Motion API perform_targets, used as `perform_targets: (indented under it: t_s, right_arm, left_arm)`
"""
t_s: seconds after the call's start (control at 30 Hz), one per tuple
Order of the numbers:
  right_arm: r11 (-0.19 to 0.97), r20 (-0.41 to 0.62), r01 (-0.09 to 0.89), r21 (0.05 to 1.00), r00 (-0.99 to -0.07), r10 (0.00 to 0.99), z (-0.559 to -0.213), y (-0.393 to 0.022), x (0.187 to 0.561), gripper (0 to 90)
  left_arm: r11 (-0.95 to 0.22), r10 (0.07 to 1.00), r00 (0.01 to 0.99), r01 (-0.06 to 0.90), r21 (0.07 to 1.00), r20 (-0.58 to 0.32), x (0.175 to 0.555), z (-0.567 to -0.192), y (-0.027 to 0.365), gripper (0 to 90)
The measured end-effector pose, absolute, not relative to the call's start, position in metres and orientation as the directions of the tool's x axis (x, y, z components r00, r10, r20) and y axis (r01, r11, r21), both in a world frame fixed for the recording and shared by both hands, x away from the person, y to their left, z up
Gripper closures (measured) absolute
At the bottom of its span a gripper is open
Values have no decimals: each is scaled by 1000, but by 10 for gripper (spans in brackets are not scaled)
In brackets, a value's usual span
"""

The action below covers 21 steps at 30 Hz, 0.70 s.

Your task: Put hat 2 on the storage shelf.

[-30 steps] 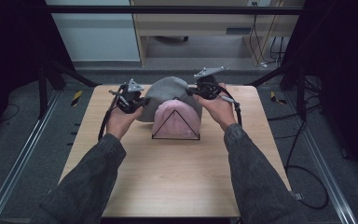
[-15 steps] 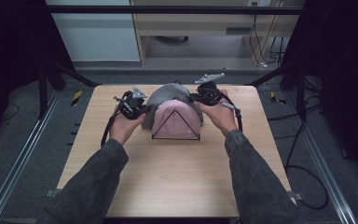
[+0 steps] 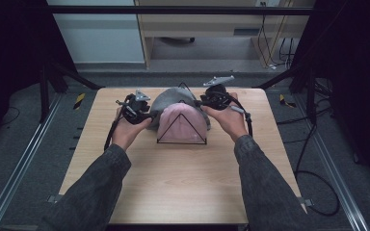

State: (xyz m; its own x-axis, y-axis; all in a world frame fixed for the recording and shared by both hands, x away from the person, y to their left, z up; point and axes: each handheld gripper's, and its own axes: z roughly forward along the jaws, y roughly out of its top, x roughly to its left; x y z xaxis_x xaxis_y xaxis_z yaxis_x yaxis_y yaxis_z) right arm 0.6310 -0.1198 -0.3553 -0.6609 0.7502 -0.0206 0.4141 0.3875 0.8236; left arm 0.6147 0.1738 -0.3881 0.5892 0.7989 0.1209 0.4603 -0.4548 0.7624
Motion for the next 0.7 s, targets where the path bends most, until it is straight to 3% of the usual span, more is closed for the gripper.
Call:
perform_targets:
  t_s: [0.43,0.7]
  right_arm:
    - [351,-42,402,846,-605,795,-348,-129,615,437]
    - [323,-27,415,850,-580,814,-342,-131,610,328]
  left_arm:
    - [-441,809,573,443,781,131,600,-370,180,335]
    - [-452,804,576,434,779,146,589,-363,177,262]
